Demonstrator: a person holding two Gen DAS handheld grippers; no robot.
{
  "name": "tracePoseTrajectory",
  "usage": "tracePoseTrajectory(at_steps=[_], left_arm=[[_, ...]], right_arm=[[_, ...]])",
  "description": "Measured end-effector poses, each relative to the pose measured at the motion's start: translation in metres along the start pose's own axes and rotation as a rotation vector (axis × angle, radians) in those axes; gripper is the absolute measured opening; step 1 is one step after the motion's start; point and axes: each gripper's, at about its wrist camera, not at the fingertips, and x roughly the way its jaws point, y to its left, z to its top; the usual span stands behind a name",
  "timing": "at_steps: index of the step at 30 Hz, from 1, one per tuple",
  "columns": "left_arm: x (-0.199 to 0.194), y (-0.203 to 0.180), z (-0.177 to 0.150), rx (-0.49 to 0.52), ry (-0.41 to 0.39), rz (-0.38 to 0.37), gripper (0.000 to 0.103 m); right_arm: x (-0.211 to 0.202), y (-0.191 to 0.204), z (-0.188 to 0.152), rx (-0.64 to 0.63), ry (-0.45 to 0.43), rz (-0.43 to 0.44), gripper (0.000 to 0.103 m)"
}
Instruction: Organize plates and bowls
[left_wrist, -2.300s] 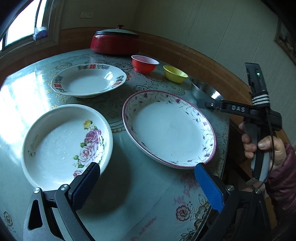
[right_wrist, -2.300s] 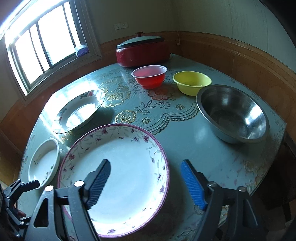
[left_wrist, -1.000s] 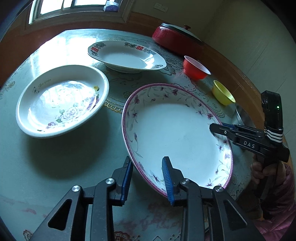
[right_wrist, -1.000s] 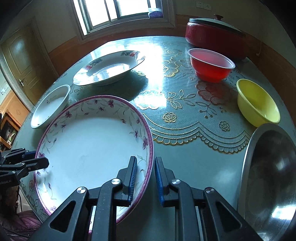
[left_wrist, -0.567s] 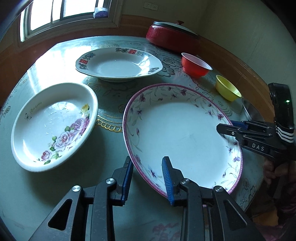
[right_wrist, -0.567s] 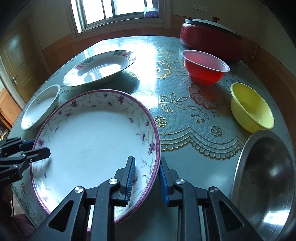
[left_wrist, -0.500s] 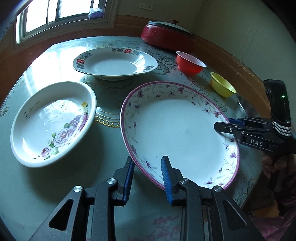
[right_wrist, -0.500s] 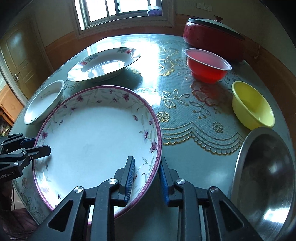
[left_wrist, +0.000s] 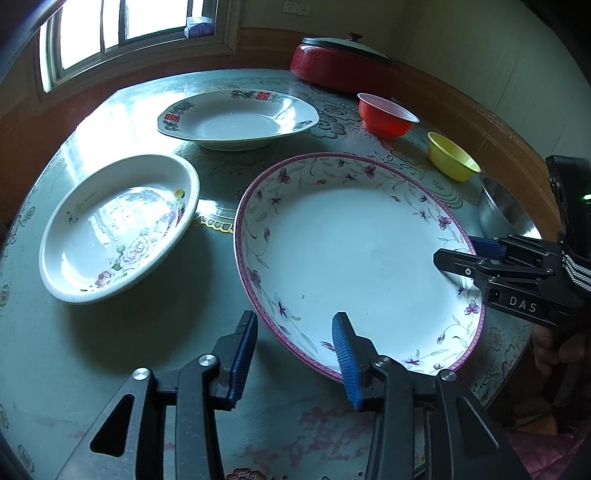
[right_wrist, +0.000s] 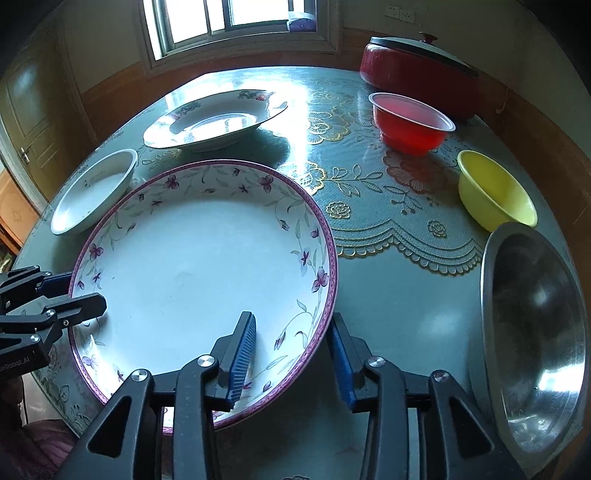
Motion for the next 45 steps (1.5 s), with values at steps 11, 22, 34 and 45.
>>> tracePoseTrajectory(at_steps=[11,22,34,45], left_arm=[[-0.007,0.009,-0.009,-0.078,-0.012,0.013,0.08],[-0.029,0.035,-0.019,-0.164,-0.031,0.005,0.087],[-0.04,0.064,-0.023,-0.189,-0.052,-0.039,0.073],[-0.025,0.036,-0.003,-0.031,-0.033,-0.131,0.058]], right_arm=[[-0.003,-0.006,-0.009,0.051,-0.013,-0.006,0.061],[-0.015,-0.017,-0.009,0.093,-0.014,-0.059,0.061],[-0.012,0.008,0.0,0.066,0.061,-0.02,0.061],[-0.004,-0.027,0.013,0.272,0.038,-0.032,0.061]])
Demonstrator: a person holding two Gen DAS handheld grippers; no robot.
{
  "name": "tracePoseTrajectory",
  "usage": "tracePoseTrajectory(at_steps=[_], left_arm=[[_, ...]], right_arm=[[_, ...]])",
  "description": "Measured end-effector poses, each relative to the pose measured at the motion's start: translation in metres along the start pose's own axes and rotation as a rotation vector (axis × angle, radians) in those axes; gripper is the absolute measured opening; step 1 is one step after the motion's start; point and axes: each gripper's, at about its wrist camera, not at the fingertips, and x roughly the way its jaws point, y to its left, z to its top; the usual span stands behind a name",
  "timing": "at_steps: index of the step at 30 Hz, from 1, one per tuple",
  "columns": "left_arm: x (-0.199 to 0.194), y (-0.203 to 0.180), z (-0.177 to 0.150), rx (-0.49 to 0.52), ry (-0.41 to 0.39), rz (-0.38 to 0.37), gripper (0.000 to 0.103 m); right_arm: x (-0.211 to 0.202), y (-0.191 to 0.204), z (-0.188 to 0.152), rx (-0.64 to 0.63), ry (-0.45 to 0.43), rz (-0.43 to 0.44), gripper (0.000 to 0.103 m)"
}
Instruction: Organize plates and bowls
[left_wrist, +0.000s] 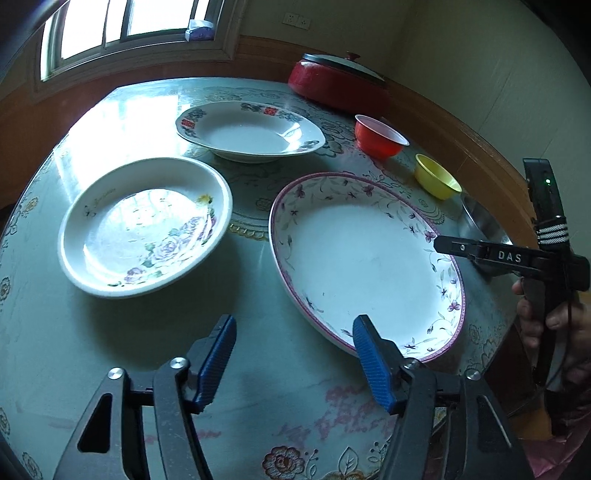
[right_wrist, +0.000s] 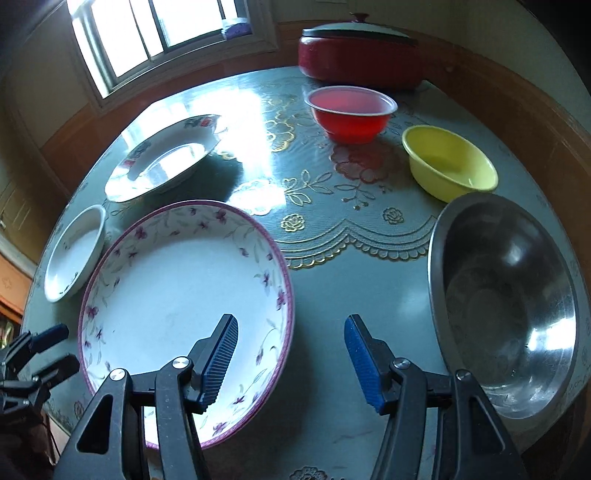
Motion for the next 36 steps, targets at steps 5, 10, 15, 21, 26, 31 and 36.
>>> tracePoseTrajectory(at_steps=[5,10,15,21,26,31,36], left_arm=[[0.012,-0.005,0.005,0.023,0.024,-0.048,0.03],[0.013,-0.006,0.006,0.038,0.026,-0.041,0.028],[0.004,0.001,0.001,0.057,0.013,-0.034,0.027],[-0.003,0.007,0.001,0.08,0.021,-0.037,0.027],[-0.03,0.013,0.01,0.097,-0.024,-0.117,0.028],[-0.04,0.036,0.036,-0.024,-0.085,-0.133,0.058],[-0.032,0.062,0.072,-0.128,-0.123,-0.073,0.059]], right_arm=[[0.011,0.002,-0.005,0.033,0.013,0.046,0.022],[0.013,0.013,-0.004,0.013,0.008,0.033,0.018],[0.016,0.023,-0.003,-0.071,0.03,0.044,0.018],[0.018,0.031,-0.001,-0.177,0.085,0.072,0.021],[0.009,0.028,0.021,-0.22,0.049,0.045,0.025],[0.013,0.026,0.055,-0.132,0.005,0.127,0.034],[0.032,0.031,0.089,0.024,0.012,0.317,0.036]])
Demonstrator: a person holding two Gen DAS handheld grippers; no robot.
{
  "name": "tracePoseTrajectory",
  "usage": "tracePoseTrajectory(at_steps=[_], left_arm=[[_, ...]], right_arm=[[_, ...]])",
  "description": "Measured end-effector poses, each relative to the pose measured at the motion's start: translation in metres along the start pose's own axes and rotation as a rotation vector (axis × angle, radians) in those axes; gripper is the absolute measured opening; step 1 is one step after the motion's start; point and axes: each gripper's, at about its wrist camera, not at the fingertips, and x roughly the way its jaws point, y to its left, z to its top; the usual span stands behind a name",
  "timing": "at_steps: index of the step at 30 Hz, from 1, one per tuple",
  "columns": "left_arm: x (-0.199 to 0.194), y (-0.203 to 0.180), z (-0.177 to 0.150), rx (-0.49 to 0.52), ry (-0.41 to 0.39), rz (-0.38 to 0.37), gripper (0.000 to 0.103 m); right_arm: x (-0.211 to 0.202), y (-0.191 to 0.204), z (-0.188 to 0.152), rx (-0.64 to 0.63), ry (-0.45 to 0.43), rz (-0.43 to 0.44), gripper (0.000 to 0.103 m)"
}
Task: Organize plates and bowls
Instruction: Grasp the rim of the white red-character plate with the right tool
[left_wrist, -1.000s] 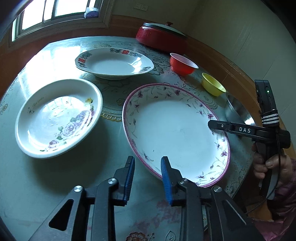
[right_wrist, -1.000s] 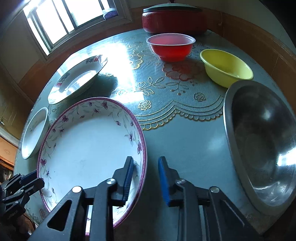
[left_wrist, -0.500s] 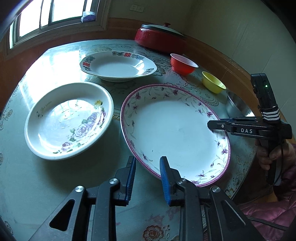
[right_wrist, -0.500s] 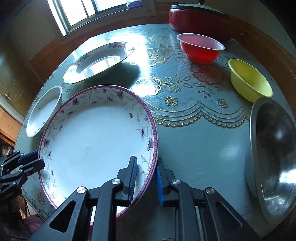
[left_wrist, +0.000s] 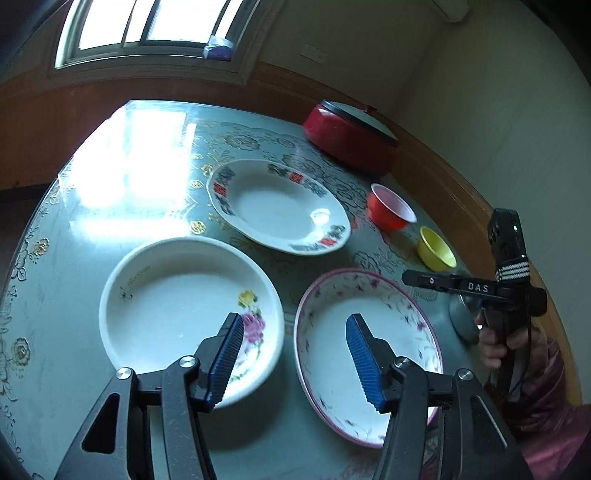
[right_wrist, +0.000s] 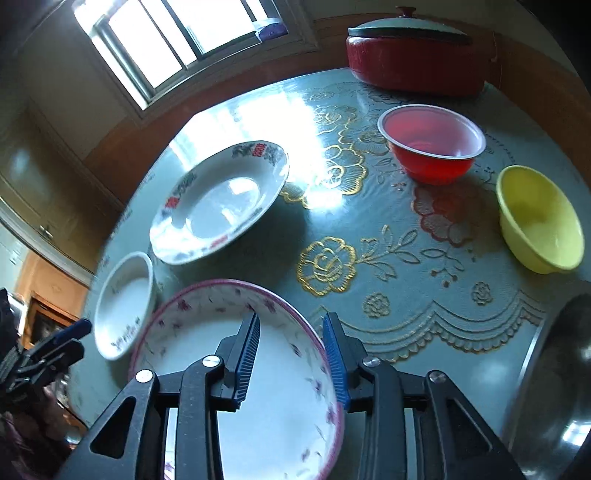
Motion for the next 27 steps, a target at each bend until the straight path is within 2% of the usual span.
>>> tracePoseTrajectory(at_steps=[3,5,9,14,16,19,21,25,27], left_arm=[[0.011,0.012,0.024,-0.024,-0.011,0.046,0.057],[0.021,0.019,0.039,-0.029,-0.01,0.055,0.057],[0.048,0.038,0.067,-0.07,0.022,0.06,0.058],[0.081,0.051,0.097,-0.057,0.057,0.067,0.064],[0.093,0.06,0.107,-0.083,0.077,0.055,0.065],[0.109,0.071,0.122,-0.109,0.095,0.033,0.065],[0.121,0.078,0.13,-0.123,0.116,0.033,0.061],[0.143,0.082,0.141,-0.108,0.153,0.03,0.041],[0.153,0.081,0.146,-0.097,0.168,0.036,0.036]], right_arm=[[0.015,0.0,0.02,0.097,0.006,0.108,0.036],[0.024,0.002,0.031,0.14,0.005,0.147,0.036],[0.049,0.0,0.054,0.219,0.013,0.156,0.036],[0.076,-0.011,0.074,0.303,0.034,0.172,0.036],[0.082,-0.013,0.08,0.327,0.049,0.18,0.033],[0.093,-0.013,0.086,0.329,0.055,0.163,0.023],[0.099,-0.012,0.089,0.325,0.054,0.139,0.013],[0.112,-0.008,0.091,0.316,0.079,0.162,0.013],[0.118,-0.007,0.09,0.309,0.102,0.166,0.014]])
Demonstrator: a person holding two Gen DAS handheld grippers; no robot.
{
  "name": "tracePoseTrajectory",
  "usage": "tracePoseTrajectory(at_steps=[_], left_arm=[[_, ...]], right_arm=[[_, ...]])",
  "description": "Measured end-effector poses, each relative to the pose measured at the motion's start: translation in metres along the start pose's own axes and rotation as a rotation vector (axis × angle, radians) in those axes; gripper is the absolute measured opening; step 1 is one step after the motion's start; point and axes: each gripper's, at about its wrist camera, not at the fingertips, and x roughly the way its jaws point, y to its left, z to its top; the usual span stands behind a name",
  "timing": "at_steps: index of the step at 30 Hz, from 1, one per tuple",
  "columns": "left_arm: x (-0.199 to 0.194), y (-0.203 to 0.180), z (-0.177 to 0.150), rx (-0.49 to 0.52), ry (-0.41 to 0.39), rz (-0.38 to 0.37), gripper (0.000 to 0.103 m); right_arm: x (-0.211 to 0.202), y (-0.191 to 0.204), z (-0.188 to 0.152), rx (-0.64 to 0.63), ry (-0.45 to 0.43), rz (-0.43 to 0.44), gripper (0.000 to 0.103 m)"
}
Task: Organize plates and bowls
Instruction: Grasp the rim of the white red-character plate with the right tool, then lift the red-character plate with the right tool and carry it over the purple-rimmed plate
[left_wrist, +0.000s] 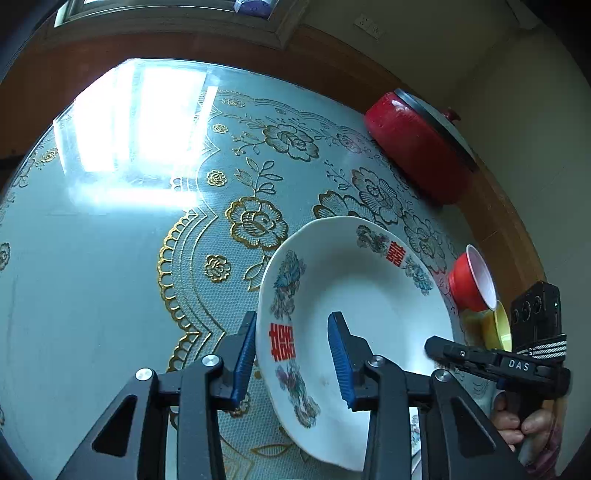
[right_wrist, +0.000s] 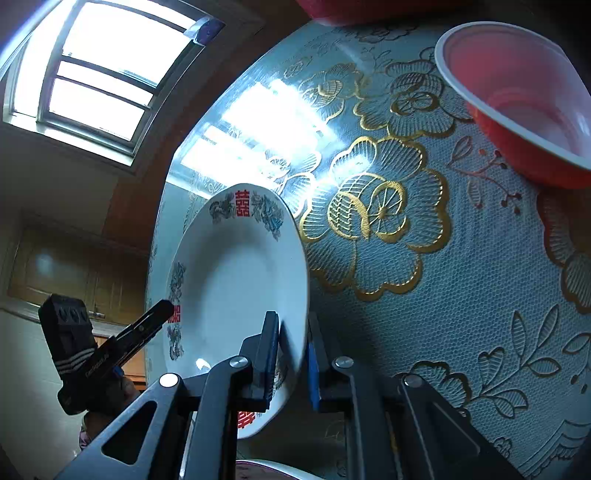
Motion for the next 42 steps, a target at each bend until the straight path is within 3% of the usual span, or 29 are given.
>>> tracePoseTrajectory(at_steps=[3,8,12,27,34,42], left_arm=[[0.012,-0.002,0.006,0.027,0.018,-0.013,0.038],[0.026,-0.009,0.008,0.01,0.046,-0.026,0.05],[0.019,-0.02,-0.001,0.049,0.032,-0.016,0.049],[-0.003,-0.068,-0.037,0.24,-0.012,0.02,0.049],[-0.007,-0.074,-0.05,0.262,-0.027,0.014,0.049],[-0.014,-0.086,-0.068,0.31,-0.045,-0.012,0.049]], right_arm=[[0.005,-0.001,0.0,0.005,0.002,0.011,0.014],[0.006,0.0,0.002,-0.002,0.011,0.008,0.015],[-0.004,-0.004,0.003,-0.01,-0.02,-0.013,0.02],[-0.04,-0.023,-0.008,-0.06,-0.059,-0.117,0.021],[-0.057,-0.018,-0.023,-0.142,-0.096,-0.165,0.021],[-0.066,-0.024,-0.046,-0.161,-0.095,-0.147,0.021]])
